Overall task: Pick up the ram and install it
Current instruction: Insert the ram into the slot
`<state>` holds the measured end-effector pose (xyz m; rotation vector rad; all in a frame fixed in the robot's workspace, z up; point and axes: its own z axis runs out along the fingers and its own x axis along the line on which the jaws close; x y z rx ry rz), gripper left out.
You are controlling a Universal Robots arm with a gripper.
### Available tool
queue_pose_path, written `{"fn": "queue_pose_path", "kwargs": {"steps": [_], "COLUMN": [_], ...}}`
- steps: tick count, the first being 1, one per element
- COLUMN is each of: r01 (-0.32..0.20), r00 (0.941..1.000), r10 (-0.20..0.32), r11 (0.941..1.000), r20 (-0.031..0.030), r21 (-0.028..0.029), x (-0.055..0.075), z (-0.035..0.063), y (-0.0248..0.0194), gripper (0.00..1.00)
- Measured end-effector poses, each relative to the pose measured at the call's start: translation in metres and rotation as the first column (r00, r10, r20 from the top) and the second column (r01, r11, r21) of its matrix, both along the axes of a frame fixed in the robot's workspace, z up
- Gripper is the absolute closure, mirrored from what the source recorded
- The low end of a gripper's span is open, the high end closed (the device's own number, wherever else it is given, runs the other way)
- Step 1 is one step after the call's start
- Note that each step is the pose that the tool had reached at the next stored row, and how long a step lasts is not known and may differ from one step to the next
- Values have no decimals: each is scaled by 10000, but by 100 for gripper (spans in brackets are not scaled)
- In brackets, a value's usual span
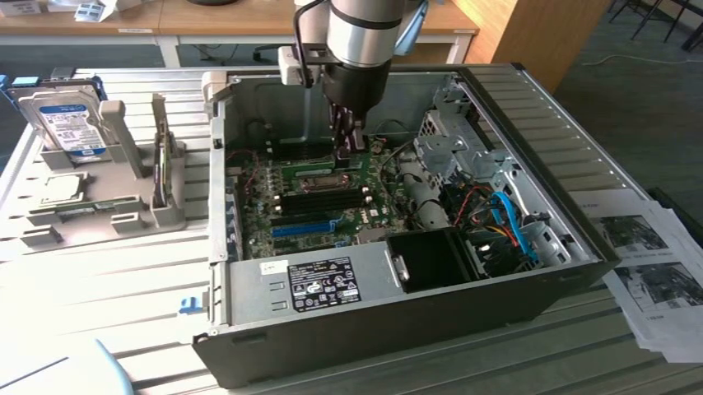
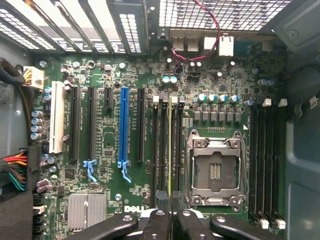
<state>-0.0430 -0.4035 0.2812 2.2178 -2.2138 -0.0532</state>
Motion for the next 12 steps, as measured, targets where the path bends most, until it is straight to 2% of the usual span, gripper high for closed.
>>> {"fn": "queue_pose_path", "kwargs": {"steps": [12], "r01": [0], "r00": [10000], "r10": [0], "r11": [10000], "r20": [0], "r21": [0], "x": [0], "z": [0], "y": [-67], "gripper": [89]}}
